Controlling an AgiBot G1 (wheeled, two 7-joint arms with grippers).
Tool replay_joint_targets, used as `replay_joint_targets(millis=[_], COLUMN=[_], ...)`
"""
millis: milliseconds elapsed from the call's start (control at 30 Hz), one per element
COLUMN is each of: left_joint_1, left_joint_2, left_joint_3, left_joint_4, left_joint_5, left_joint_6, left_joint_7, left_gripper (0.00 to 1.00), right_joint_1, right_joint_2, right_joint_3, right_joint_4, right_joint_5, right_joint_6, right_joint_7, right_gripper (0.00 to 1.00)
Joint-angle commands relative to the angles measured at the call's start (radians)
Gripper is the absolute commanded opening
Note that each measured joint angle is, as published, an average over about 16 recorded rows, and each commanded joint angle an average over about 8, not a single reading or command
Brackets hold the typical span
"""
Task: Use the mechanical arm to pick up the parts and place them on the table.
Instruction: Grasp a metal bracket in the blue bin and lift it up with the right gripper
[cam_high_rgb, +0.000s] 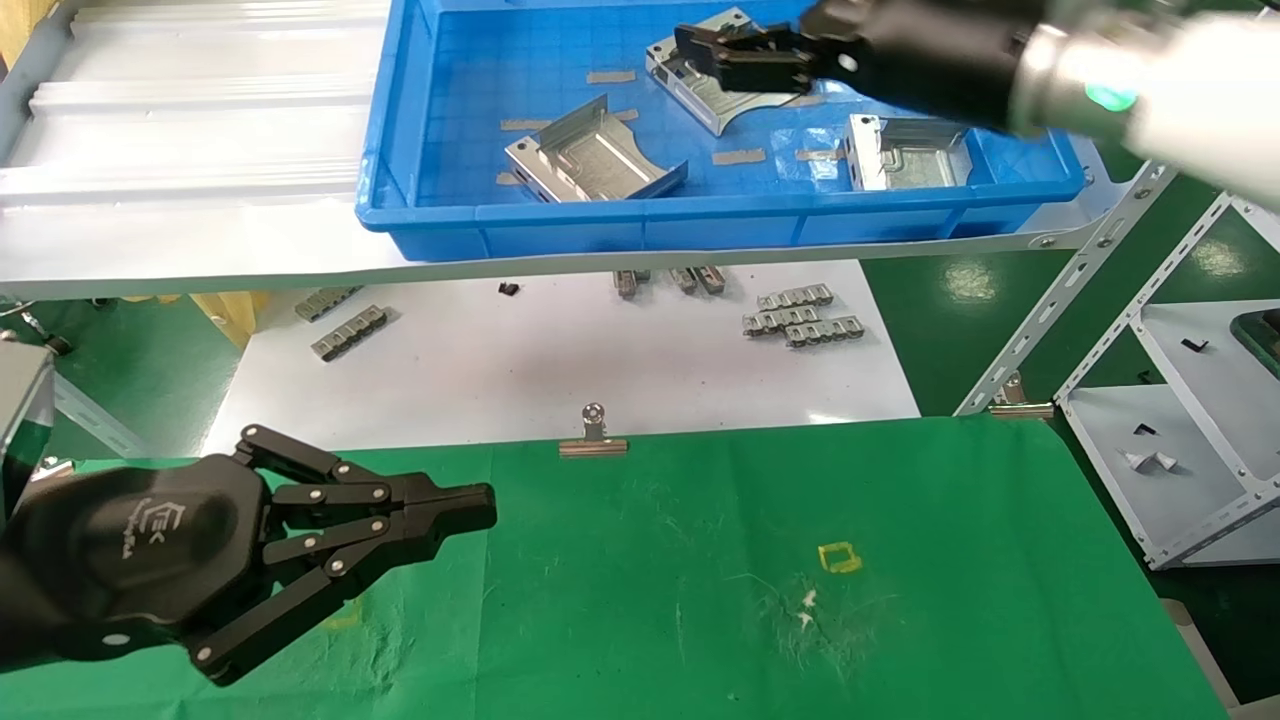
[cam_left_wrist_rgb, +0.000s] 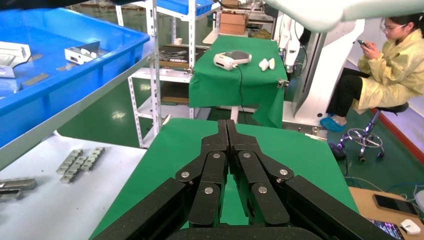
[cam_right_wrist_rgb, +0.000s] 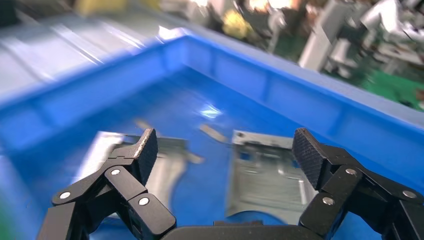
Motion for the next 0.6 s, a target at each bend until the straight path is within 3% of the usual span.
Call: replay_joint_targets(millis=[33, 133, 167, 400, 433, 600], left_joint_1=[0.0, 0.0, 0.0, 0.0, 0.0, 0.0], left_joint_2=[0.0, 0.0, 0.0, 0.0, 0.0, 0.0], left_joint_3=[0.0, 0.0, 0.0, 0.0, 0.0, 0.0], left_joint_4=[0.0, 0.0, 0.0, 0.0, 0.0, 0.0], left_joint_5=[0.0, 0.0, 0.0, 0.0, 0.0, 0.0], left_joint_6=[0.0, 0.0, 0.0, 0.0, 0.0, 0.0], left_joint_7=[0.0, 0.0, 0.0, 0.0, 0.0, 0.0], left_gripper=[0.0, 0.0, 0.0, 0.0, 0.0, 0.0], right_joint_1=[0.069, 0.142, 0.164, 0.248, 0.25, 0.237], right_joint_2=[-0.062, -0.147, -0.174, -0.279, -0.283, -0.29], right_joint_3=[-0.048, -0.107, -0.124, -0.195, -0.205, -0.264], right_joint_4=[-0.082, -0.208, -0.249, -0.423, -0.427, -0.403], right_joint_5=[-0.088, -0.19, -0.219, -0.305, -0.305, -0.294], right_joint_6=[0.051, 0.095, 0.109, 0.177, 0.18, 0.193], right_joint_7=[0.033, 0.076, 0.088, 0.156, 0.166, 0.227], right_gripper=[1.0, 0.99, 0.92, 0.05, 0.0, 0.0])
